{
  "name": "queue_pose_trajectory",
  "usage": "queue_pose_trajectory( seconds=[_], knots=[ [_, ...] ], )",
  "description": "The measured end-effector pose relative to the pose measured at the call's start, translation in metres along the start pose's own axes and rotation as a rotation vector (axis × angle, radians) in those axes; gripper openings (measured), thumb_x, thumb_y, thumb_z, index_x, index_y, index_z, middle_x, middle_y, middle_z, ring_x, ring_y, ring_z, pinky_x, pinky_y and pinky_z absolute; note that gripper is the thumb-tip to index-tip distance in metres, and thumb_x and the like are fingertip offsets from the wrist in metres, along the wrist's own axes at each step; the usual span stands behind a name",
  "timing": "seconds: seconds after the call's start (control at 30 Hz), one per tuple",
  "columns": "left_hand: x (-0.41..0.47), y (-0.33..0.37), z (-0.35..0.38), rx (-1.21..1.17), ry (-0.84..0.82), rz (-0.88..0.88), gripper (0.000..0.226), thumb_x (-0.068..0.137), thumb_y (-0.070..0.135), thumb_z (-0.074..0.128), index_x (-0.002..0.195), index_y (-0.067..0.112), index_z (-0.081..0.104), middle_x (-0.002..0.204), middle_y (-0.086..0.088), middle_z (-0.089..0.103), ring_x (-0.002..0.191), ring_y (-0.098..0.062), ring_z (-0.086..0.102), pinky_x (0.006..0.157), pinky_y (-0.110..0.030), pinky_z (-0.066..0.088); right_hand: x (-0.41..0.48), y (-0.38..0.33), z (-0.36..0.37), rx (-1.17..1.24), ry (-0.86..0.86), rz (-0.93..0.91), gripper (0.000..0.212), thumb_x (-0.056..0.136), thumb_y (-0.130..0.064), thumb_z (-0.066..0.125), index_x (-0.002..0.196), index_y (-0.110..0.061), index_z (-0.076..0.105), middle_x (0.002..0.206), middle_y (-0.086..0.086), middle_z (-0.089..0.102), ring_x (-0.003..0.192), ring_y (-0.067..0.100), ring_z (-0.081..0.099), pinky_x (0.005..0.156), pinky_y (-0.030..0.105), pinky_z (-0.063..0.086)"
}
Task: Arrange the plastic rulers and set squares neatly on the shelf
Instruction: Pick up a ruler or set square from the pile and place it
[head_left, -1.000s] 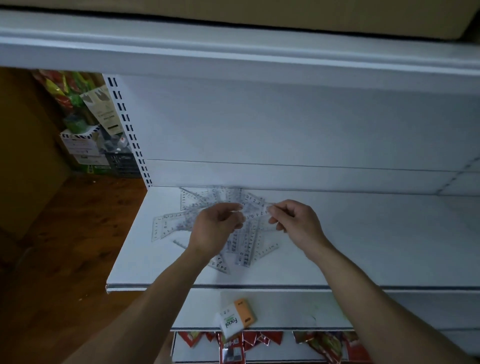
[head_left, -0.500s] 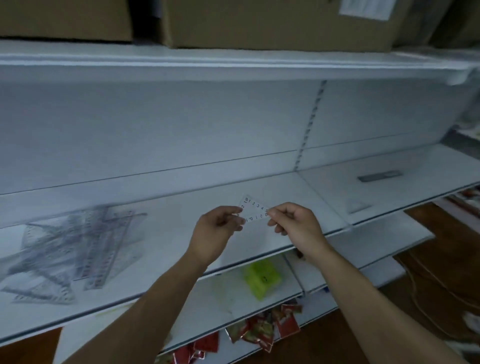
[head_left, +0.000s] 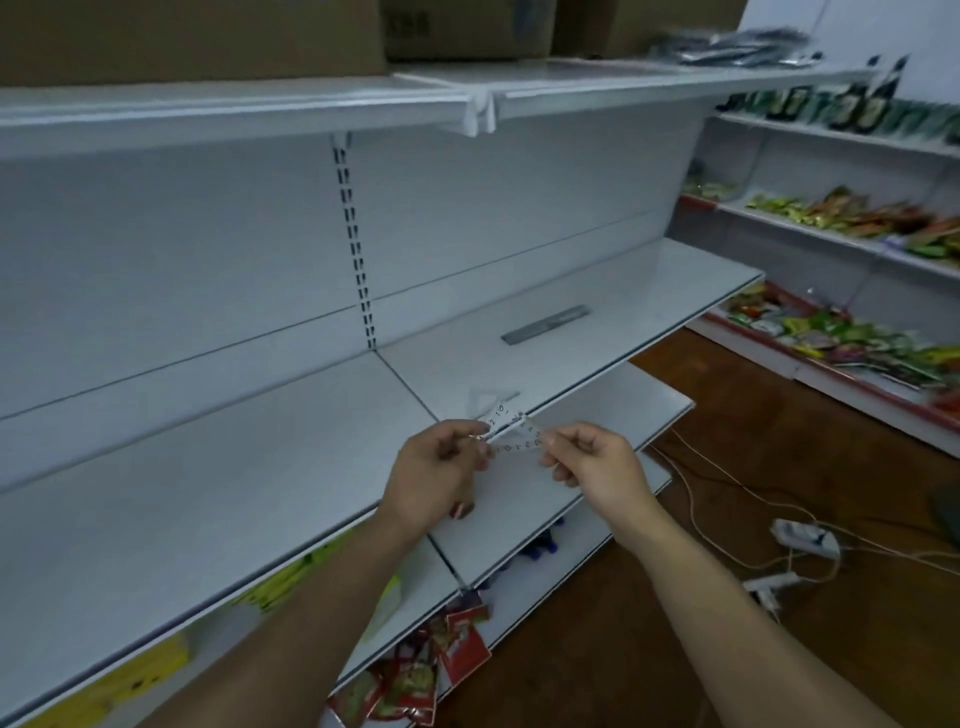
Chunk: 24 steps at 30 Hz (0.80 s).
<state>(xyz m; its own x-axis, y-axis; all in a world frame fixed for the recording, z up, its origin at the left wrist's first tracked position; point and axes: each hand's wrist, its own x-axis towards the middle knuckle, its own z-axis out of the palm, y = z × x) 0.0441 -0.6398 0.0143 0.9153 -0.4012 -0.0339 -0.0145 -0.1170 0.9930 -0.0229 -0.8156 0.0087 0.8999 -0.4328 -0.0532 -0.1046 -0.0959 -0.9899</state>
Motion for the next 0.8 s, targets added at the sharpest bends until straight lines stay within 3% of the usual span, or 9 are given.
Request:
queue_pose_trajectory(
  seconds=[0.1, 0.17, 0.27, 0.5, 0.63, 0.7, 0.8],
  knots=[
    [0.030, -0.007, 0.024, 0.047, -0.031, -0.019, 0.015, 0.091, 0.012, 0.064, 0.099, 0.023, 0.069, 0.089, -0.006, 0.073, 0.068, -0.023, 0.062, 0.050, -0.022, 0.047, 0.022, 0.012, -0.026, -0.003, 0.021, 0.029, 0.014, 0.091, -0.015, 0.062, 0.087, -0.004, 0.068, 0.069, 0.003, 0.068, 0.055, 0.005, 0.055, 0.054, 0.017, 0.044],
    [0.053, -0.008, 0.041, 0.050, -0.028, -0.008, 0.016, 0.090, 0.012, 0.065, 0.095, 0.027, 0.069, 0.087, -0.003, 0.074, 0.068, -0.018, 0.064, 0.059, -0.027, 0.049, 0.042, 0.015, -0.041, -0.002, 0.028, 0.036, 0.014, 0.091, -0.015, 0.061, 0.088, -0.004, 0.068, 0.070, 0.003, 0.068, 0.056, 0.004, 0.055, 0.054, 0.016, 0.044],
    [0.092, -0.007, 0.063, 0.000, -0.032, -0.003, 0.019, 0.088, 0.005, 0.064, 0.093, 0.023, 0.069, 0.086, -0.004, 0.074, 0.073, -0.010, 0.068, 0.072, -0.018, 0.051, 0.081, 0.014, -0.060, -0.068, 0.030, 0.031, 0.015, 0.092, -0.019, 0.061, 0.088, -0.007, 0.069, 0.075, 0.004, 0.070, 0.057, 0.002, 0.057, 0.054, 0.014, 0.046],
    [0.172, 0.001, 0.085, -0.026, 0.035, -0.033, 0.017, 0.087, 0.000, 0.063, 0.089, 0.015, 0.069, 0.081, -0.001, 0.073, 0.066, -0.007, 0.066, 0.062, -0.014, 0.050, 0.175, 0.003, -0.089, -0.163, -0.114, 0.034, 0.013, 0.090, -0.025, 0.064, 0.088, -0.015, 0.073, 0.078, -0.003, 0.072, 0.066, 0.005, 0.062, 0.062, 0.017, 0.048],
    [0.199, -0.003, 0.074, 0.053, 0.119, -0.038, 0.013, 0.084, 0.007, 0.069, 0.084, 0.020, 0.073, 0.080, 0.001, 0.074, 0.074, -0.012, 0.068, 0.069, -0.014, 0.050, 0.218, 0.007, -0.084, -0.217, -0.237, 0.029, 0.011, 0.089, -0.027, 0.065, 0.087, -0.021, 0.074, 0.081, -0.006, 0.073, 0.069, 0.003, 0.064, 0.066, 0.022, 0.050],
    [0.206, -0.008, 0.064, 0.143, 0.151, -0.050, 0.010, 0.083, 0.017, 0.072, 0.083, 0.027, 0.074, 0.083, 0.009, 0.074, 0.082, -0.007, 0.068, 0.078, -0.017, 0.050, 0.236, 0.010, -0.076, -0.246, -0.312, 0.007, 0.009, 0.088, -0.028, 0.066, 0.087, -0.024, 0.074, 0.082, -0.009, 0.073, 0.071, 0.000, 0.064, 0.066, 0.016, 0.047],
    [0.213, -0.013, 0.047, 0.205, 0.219, -0.097, 0.008, 0.081, 0.022, 0.075, 0.082, 0.030, 0.075, 0.087, 0.015, 0.072, 0.084, 0.002, 0.066, 0.078, -0.012, 0.048, 0.261, 0.012, -0.060, -0.304, -0.400, -0.076, 0.010, 0.086, -0.030, 0.069, 0.094, -0.030, 0.074, 0.090, -0.018, 0.072, 0.082, -0.006, 0.063, 0.072, 0.007, 0.044]
  ],
)
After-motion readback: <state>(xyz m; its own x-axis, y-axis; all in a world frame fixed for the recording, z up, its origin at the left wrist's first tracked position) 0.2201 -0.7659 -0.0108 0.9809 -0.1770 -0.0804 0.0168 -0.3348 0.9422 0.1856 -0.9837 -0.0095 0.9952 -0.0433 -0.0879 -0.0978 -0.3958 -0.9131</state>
